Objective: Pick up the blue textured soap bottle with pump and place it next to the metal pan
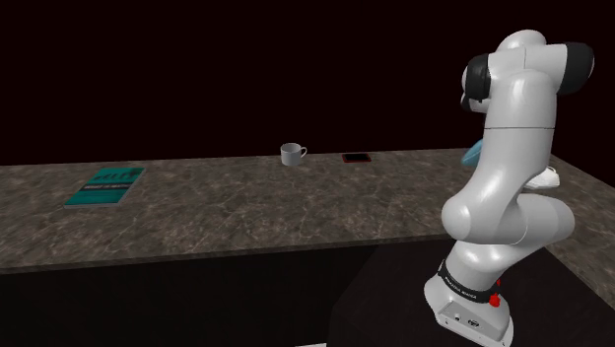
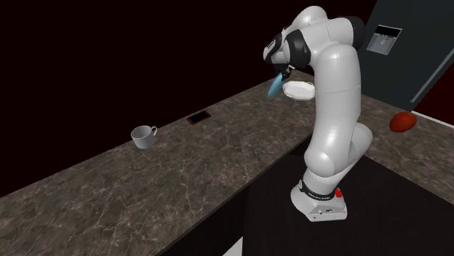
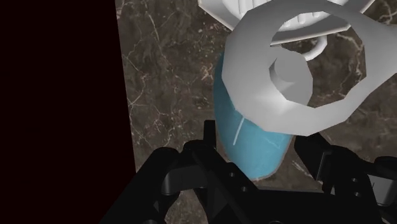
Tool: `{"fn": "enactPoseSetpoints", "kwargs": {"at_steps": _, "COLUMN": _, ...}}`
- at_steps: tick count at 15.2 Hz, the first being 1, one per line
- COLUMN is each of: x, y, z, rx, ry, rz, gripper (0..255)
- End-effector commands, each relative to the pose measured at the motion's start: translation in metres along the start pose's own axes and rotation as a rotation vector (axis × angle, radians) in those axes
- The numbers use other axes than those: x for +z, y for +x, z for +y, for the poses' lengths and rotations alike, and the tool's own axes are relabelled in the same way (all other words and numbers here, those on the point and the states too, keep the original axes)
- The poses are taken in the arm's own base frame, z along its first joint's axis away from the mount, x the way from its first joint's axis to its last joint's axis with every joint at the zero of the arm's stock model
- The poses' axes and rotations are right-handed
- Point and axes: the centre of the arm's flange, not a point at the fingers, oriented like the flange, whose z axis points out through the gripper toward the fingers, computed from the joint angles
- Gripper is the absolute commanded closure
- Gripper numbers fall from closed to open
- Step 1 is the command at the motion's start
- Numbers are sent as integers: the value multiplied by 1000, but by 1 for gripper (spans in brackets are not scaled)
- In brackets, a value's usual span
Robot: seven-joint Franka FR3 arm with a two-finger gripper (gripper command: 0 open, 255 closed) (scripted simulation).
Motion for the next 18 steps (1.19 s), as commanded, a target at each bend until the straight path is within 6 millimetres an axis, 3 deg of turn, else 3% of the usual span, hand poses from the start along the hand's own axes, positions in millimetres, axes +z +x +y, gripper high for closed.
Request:
{"fn": "enactPoseSetpoints", "kwargs": {"at_steps": 1, "x": 12, "y": 5, "z": -3, "rx": 0, "ry": -1, "rz": -1, "gripper": 255}}
{"fn": "enactPoseSetpoints", "kwargs": {"at_steps": 9, "x": 12, "y": 5, "z": -3, "rx": 0, "ry": -1, "rz": -1, "gripper": 255}}
{"fn": "enactPoseSetpoints", "kwargs": {"at_steps": 10, "x": 12, "y": 5, "z": -3, "rx": 0, "ry": -1, "rz": -1, "gripper": 0}}
{"fn": "enactPoseSetpoints", "kwargs": {"at_steps": 15, "x": 12, "y": 5, "z": -3, "rx": 0, "ry": -1, "rz": -1, "gripper": 0}}
{"fn": "enactPoseSetpoints", "kwargs": {"at_steps": 18, "x": -28, "y": 5, "z": -3, "rx": 0, "ry": -1, "rz": -1, "gripper": 0}}
